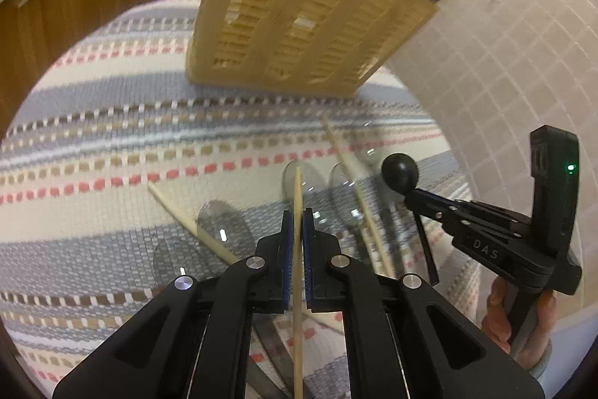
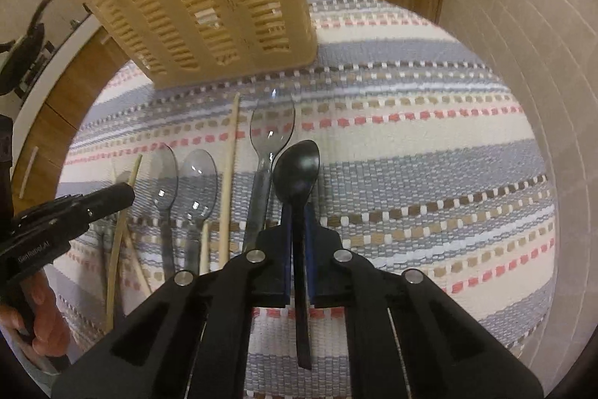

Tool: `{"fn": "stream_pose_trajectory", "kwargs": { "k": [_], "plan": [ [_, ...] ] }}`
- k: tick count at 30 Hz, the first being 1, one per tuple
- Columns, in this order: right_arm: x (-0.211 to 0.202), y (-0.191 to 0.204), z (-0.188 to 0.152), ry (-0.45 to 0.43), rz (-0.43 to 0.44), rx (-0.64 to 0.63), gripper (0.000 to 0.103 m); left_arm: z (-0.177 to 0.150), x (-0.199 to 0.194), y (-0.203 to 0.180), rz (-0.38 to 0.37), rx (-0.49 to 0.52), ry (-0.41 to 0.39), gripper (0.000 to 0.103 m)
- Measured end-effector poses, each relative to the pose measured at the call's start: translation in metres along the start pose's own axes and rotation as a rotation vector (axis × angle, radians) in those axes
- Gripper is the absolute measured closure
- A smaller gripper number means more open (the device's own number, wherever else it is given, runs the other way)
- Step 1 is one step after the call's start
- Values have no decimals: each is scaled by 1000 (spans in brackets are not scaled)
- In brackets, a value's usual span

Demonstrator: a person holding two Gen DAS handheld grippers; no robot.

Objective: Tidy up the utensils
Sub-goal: 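Carry the black spoon with the right tool and drop it into the beige holder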

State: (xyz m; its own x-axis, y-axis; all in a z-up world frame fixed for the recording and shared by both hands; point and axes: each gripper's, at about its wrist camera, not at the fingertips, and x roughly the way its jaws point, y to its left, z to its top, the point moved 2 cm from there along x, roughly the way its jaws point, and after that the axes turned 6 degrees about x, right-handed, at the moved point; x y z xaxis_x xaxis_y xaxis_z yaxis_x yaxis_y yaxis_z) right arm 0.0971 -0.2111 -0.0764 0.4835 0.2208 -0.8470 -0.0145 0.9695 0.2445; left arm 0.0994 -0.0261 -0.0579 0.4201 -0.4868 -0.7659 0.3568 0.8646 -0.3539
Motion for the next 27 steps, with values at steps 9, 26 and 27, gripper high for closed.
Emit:
{"fn": "stream_pose_trajectory", "kwargs": {
  "k": [9,26,27],
  "plan": [
    [-22,7,0,-65,62,-21,98,3,-35,-11,-43,47,-116,100],
    [-119,50,24,-499,156,-100,98,39,-147,-45,9,180,-585,101],
    [-124,54,27,-534,145,-113,98,43,-153,-46,11,184,-609,101]
  ]
}}
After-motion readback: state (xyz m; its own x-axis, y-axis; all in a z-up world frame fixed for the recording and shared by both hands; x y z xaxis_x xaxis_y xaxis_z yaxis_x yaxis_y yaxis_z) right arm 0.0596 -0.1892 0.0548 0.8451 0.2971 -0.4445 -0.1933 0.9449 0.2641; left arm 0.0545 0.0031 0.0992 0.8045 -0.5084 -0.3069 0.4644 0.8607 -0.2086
